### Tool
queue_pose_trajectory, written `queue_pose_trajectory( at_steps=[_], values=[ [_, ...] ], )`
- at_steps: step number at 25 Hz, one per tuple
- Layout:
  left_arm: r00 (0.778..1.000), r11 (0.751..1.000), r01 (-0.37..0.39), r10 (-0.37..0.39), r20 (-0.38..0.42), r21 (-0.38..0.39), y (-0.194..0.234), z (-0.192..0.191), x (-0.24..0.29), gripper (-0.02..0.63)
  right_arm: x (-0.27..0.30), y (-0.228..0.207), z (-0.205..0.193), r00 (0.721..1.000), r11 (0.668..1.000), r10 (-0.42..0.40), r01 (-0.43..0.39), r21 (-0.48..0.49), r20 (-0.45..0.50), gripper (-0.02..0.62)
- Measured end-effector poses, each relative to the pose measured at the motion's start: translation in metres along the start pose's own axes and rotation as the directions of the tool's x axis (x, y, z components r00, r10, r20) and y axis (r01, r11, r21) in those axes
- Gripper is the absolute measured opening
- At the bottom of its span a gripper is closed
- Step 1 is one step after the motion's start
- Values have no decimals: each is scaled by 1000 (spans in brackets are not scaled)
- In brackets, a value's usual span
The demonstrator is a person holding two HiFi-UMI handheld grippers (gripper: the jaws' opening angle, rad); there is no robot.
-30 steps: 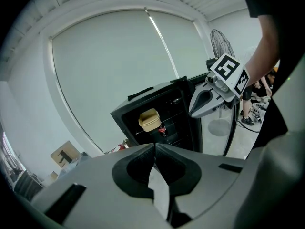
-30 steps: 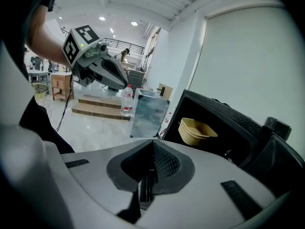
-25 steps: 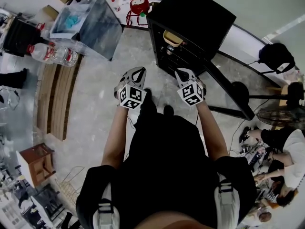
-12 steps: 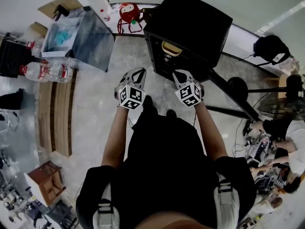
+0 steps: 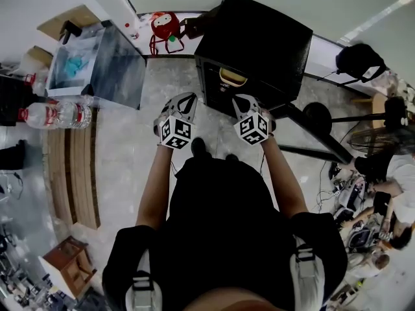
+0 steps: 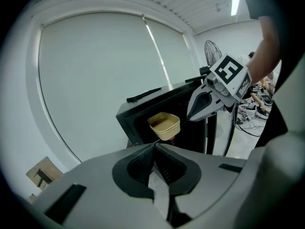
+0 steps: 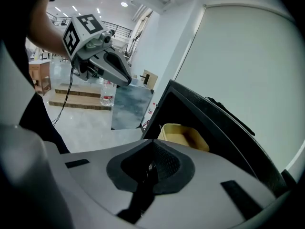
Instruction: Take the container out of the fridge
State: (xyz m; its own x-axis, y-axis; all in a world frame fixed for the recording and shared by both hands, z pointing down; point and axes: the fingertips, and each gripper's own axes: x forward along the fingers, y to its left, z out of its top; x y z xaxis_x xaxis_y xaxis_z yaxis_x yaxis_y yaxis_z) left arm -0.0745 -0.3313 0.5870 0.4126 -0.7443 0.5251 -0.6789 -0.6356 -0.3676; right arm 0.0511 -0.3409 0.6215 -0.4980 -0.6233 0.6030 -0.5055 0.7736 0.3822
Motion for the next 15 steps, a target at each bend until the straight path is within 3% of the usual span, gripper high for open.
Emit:
queue_pose_trajectory(
  at_steps=[15],
  values=[
    [998,997,66,-67,16,25,35,-18,19,25,40,-23,13,997,999,-45,46,10,-63,23]
  ],
)
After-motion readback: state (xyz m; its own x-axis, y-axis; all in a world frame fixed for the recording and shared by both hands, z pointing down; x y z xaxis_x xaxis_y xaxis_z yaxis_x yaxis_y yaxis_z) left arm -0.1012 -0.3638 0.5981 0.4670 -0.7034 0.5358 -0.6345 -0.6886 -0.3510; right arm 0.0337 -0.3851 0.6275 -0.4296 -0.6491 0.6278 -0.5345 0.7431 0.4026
